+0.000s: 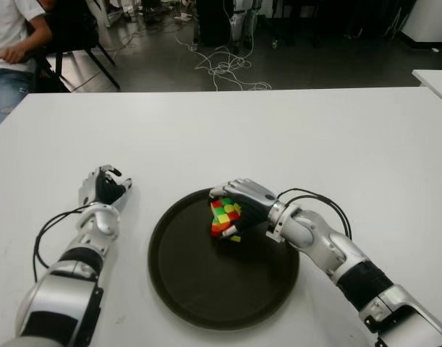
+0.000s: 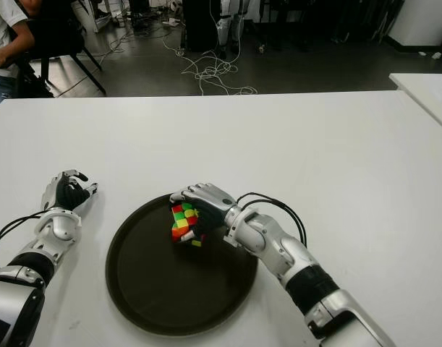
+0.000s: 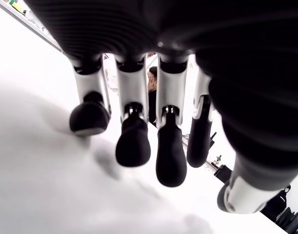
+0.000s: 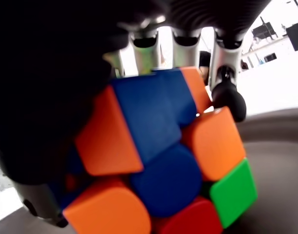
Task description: Pick up the Rubik's Cube and put it in the plate
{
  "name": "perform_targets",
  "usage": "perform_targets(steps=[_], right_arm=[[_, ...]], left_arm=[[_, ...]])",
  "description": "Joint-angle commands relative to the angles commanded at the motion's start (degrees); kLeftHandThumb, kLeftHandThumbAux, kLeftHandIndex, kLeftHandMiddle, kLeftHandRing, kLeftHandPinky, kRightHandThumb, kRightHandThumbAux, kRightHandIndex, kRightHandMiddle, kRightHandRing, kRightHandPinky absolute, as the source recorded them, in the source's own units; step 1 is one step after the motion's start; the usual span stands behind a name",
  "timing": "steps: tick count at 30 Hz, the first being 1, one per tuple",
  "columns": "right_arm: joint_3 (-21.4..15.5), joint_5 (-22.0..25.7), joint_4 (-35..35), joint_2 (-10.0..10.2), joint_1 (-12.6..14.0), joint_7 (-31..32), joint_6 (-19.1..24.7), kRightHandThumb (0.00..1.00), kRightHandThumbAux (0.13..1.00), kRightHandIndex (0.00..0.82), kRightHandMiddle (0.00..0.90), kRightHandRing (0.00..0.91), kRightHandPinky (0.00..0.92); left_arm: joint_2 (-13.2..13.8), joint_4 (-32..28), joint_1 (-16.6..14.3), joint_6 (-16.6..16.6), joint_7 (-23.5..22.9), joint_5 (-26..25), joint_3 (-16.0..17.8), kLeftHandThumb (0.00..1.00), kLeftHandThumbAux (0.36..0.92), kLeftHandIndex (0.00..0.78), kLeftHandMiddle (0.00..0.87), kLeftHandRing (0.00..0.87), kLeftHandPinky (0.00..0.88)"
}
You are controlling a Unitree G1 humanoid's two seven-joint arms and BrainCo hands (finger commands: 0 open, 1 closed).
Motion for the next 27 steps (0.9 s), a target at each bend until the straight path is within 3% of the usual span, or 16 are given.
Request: perform_targets(steps=[11,19,27], right_arm=[[1.3,0.1,4.5,0.9,-1.0,0.4,1.3,0.182,0.872,0.507,0.735,0.75,0.729],[1.6,0.3,4.8,0.8,-1.3,1.7,1.9,0.069,0.891,0.516,0.724,0.734,0.704],[1.6,0.3,5.5,1.4,-1.0,-0.2,1.9,0.063,0.902,0.508,0.71,0.721,0.7]], left_arm=[[0.1,0.0,-0.2,0.5,-0.1,0.4,-0.5,0.68,0.713,0.427,0.706,0.734,0.681],[-0.1,0.0,-0.3,0.6,-0.1,0.2,-0.3,0.681,0.713,0.426,0.714,0.743,0.724],[-0.1,0.0,-0.3,1.0,0.2,0.5,-0.6,0.68,0.714,0.426,0.713,0.746,0.741]])
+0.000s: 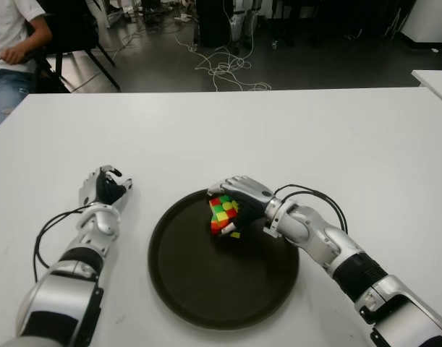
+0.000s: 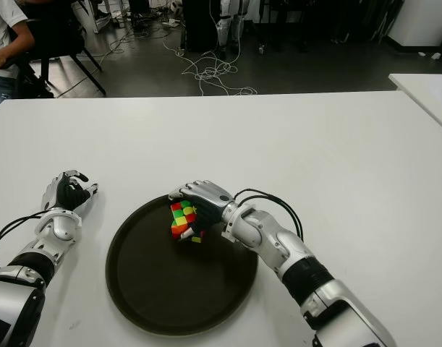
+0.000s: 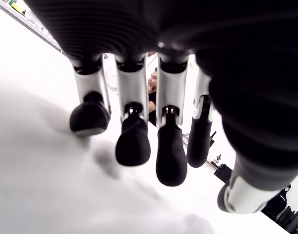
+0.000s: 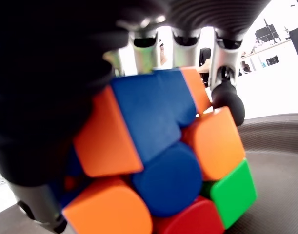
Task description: Pick up the Rubik's Cube and put it in the plate
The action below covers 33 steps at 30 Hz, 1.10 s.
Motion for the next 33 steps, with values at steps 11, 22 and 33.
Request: perform_targets(steps=[11,22,33], right_arm=[[-4.8,13.6,3.0,4.8,2.5,3.1,-3.1,0.002,0.799,0.213,0.279,0.334,0.306],[-6.1,21.7,1.2,4.5,2.8,14.4,-3.4,0.0,0.595,0.003,0.004,0.006,0.008],[-5.9,20.4,1.4,3.9,2.5,14.8,-5.0,0.0,0.552,0.0,0.0,0.0,0.0]], left_arm=[[0.1,0.0,0.0,-0.3,-0.1,0.0,-0.1,0.682,0.713,0.426,0.718,0.751,0.75],[0.1,0.0,0.0,0.0,-0.2,-0.2,0.0,0.682,0.713,0.426,0.689,0.722,0.71],[0.0,0.1,0.0,0.0,-0.5,-0.3,0.0,0.682,0.713,0.427,0.722,0.757,0.757]])
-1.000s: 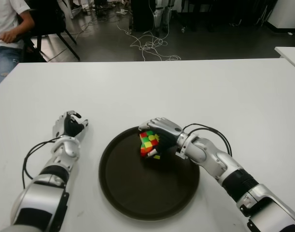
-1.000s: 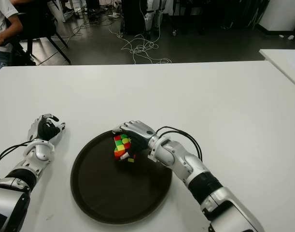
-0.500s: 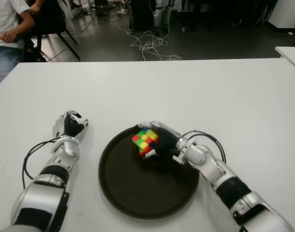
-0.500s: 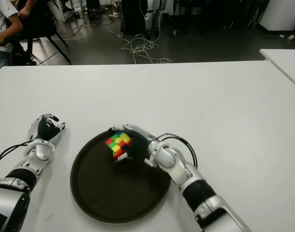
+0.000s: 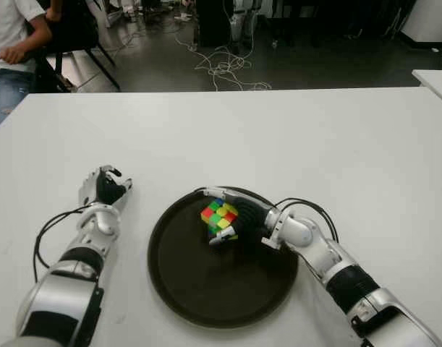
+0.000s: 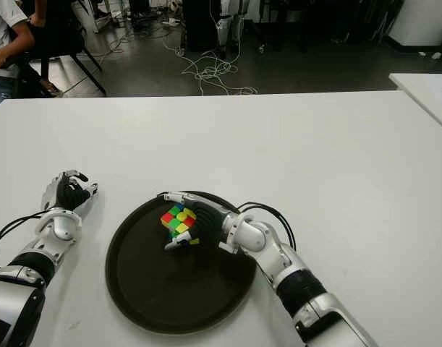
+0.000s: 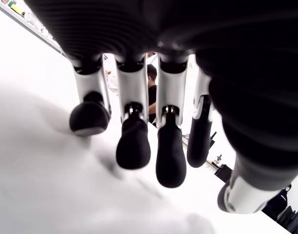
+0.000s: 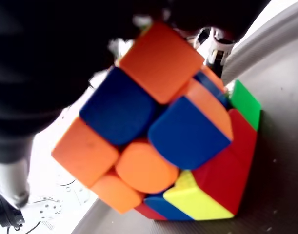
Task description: Pick up the Rubik's Cube and put it in the plate
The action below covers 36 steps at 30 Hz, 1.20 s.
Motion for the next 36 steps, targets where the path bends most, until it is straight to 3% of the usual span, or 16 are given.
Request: perform_targets(steps=[4,8,26,34,36], right_arm=[[-0.1,-0.6,-0.2,-0.2,-0.1,-0.4,0.1,0.0,0.552,0.0,0.0,0.0,0.0],[-0.1,-1.3,-0.2,-0.2,-0.1,-0.8,0.3,0.0,0.557,0.0,0.0,0.0,0.0],[-0.9,-2.2,1.2,-0.2,-0.4,-2.1,1.2,0.0,0.58,0.0,0.0,0.0,0.0],[-2.8,-0.9,1.6,-0.6,-0.8,-3.3,0.0,0.0,0.583,0.0,0.0,0.0,0.0],[-4.5,0.7,1.9,-0.7,-0.6,-4.3,-2.5,0.0,0.583,0.0,0.0,0.0,0.0]], left_arm=[[0.0,0.0,0.1,-0.1,0.4,0.1,-0.1,0.681,0.713,0.427,0.729,0.764,0.763],[0.0,0.0,0.1,-0.1,0.9,0.4,-0.3,0.68,0.714,0.426,0.692,0.726,0.706],[-0.1,0.0,0.0,-0.4,0.5,-0.1,0.0,0.68,0.714,0.426,0.709,0.745,0.745],[-0.1,0.1,0.0,-0.5,0.5,-0.2,0.1,0.681,0.713,0.426,0.711,0.745,0.736],[-0.1,0.1,0.0,-0.6,0.5,-0.2,0.2,0.682,0.713,0.427,0.715,0.747,0.737]])
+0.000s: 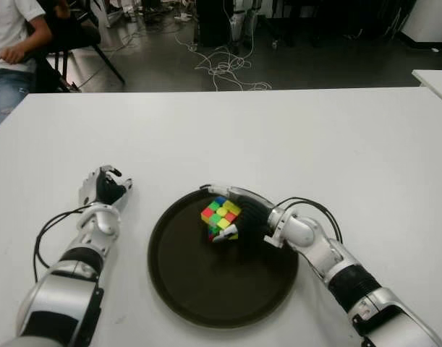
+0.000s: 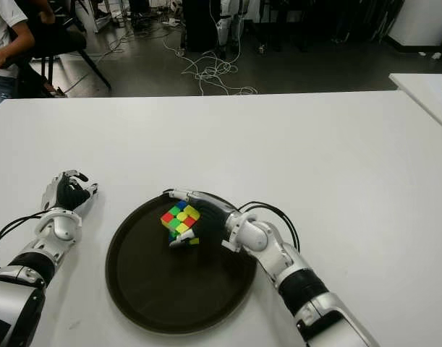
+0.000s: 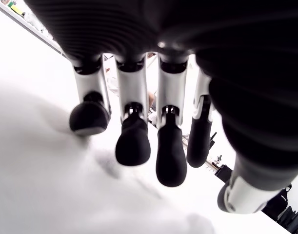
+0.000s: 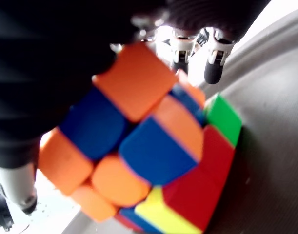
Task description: Pick up the Rubik's Cube and put it in the plate
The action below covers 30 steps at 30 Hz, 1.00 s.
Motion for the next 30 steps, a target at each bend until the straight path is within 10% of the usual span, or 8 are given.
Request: perform_targets(steps=[10,16,30], right_arm=[[-4.0,-2.9,6.6,1.8,-1.3,-14.8,-16.4,0.0,0.608,0.0,0.0,0.0,0.0],[-7.6,-4.6,7.1,-1.3,-3.0,-21.9,-24.5,0.0,0.641,0.0,0.0,0.0,0.0],[-13.8,-5.5,7.3,-4.8,-5.6,-31.0,-27.6,0.0,0.652,0.0,0.0,0.0,0.0]], left_arm=[[0.0,0.1,0.0,0.0,0.1,0.1,0.0,0.681,0.713,0.428,0.714,0.748,0.744],[0.0,0.2,0.0,0.2,0.6,0.3,-0.2,0.682,0.711,0.427,0.717,0.752,0.749],[-0.2,0.2,-0.1,0.2,0.5,0.2,-0.1,0.68,0.713,0.427,0.715,0.751,0.75]])
